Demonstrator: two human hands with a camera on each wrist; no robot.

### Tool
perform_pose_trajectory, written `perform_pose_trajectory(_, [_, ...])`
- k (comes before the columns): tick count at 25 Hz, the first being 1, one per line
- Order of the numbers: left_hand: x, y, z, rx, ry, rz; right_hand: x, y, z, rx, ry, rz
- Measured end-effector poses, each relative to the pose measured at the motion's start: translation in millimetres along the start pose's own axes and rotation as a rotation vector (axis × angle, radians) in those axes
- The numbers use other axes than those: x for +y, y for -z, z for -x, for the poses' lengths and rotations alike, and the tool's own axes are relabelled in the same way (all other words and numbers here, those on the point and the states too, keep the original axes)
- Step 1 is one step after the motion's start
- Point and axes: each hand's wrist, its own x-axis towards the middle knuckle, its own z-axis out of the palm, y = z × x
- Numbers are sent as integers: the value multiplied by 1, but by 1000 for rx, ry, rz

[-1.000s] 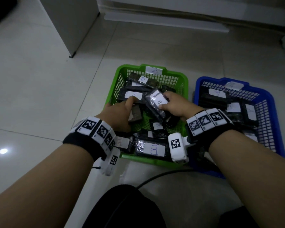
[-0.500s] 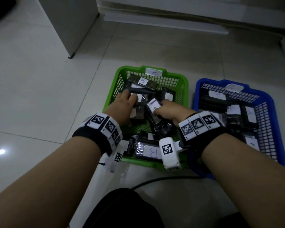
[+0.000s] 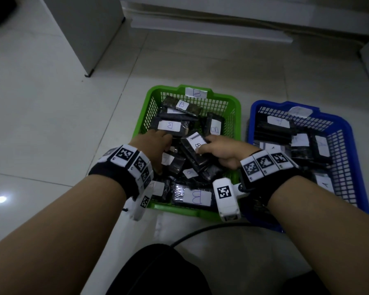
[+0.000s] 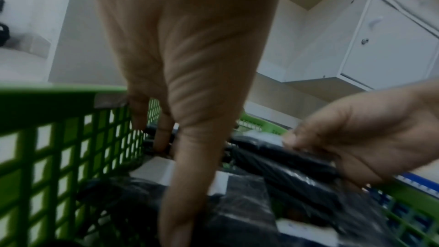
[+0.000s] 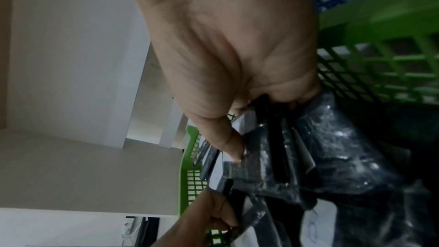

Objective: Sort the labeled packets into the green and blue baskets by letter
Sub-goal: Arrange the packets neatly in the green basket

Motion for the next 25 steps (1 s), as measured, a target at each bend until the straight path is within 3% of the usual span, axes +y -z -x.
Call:
perform_pose_trajectory(2, [2,-1,0,58,9,-88,-7,3,-1,98,68,178])
perform_pose_trajectory(4, [3,-1,0,110,25,-143,-15,6,-5,214,131,535])
perform_pose_trajectory(7, [3,3,2,144,78,-134,-16,2,-13,183,125,874])
perform_pose_trajectory(12, [6,5,3,189,72,-98,-6,2,-21,-1,88,789])
perform_pose_trajectory(15, [10,8,7,108,78,66,3,-1,-21,143,198,960])
perform_pose_trajectory(18, [15,11,12,1,3,75,15,-8,-17,316,326,1061])
perform_pose_trajectory(22, [18,12,12,-177,31,-18,17,-6,-14,286,278,1219])
perform_pose_trajectory(25, [17,10,13,-205,69,-22,12,-9,-9,350,254,1273])
